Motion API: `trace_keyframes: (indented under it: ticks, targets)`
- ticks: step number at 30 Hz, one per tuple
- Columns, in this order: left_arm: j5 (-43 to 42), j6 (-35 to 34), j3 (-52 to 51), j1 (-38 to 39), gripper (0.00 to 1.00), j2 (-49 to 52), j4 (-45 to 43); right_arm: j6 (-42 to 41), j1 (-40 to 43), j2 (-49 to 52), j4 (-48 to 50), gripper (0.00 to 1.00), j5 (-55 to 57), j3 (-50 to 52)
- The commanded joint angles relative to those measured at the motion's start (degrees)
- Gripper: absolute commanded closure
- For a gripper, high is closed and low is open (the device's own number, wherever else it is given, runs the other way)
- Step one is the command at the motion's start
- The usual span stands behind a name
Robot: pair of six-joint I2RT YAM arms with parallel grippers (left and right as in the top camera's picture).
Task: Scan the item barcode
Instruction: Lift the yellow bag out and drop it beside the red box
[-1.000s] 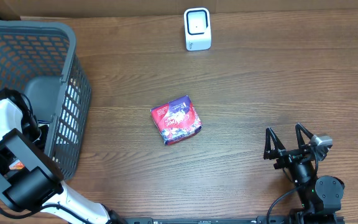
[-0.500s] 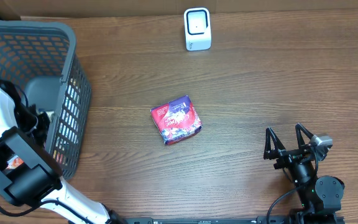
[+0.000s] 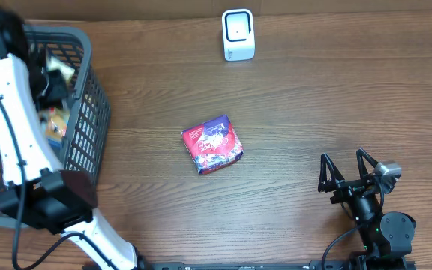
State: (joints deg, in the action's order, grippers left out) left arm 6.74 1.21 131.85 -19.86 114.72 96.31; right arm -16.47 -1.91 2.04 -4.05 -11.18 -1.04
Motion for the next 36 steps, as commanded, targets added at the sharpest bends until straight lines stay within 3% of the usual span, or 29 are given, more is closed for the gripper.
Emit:
trace_keyframes:
  ticks: [1, 6, 8, 13, 18, 24, 31, 36]
  targets:
    - [7.8, -6.0, 10.8, 5.6, 0.96, -3.3, 0.5, -0.1, -0.3, -0.2, 0.3, 0.00, 0.0, 0.6]
    - [21.7, -7.8, 21.4, 14.3, 0.95, -7.8, 0.1, -0.1, -0.3, -0.2, 0.3, 0.00, 0.0, 0.6]
    - [22.6, -8.8, 23.1, 17.2, 0.96, -9.6, 0.0, -0.1, -0.3, -0.2, 0.3, 0.00, 0.0, 0.6]
    - [4.4, -6.8, 23.2, 25.1, 0.96, -11.8, -0.8, -0.1, -0.3, -0.2, 0.3, 0.00, 0.0, 0.6]
    - [-5.4, -6.0, 19.5, 33.8, 0.96, -8.8, 0.3, -0.1, -0.3, -0.2, 0.3, 0.00, 0.0, 0.6]
    - [-8.5, -11.0, 8.5, 46.3, 0.96, -0.3, -3.8, -0.1, -0.3, -0.2, 0.3, 0.00, 0.0, 0.6]
    - [-22.2, -13.4, -3.0, 55.7, 0.96, 13.2, -16.5, -0.1, -0.3, -0.2, 0.3, 0.00, 0.0, 0.6]
    - [-19.8, -15.6, -4.6, 60.6, 0.96, 22.5, -17.0, -0.1, -0.3, -0.2, 0.3, 0.00, 0.0, 0.6]
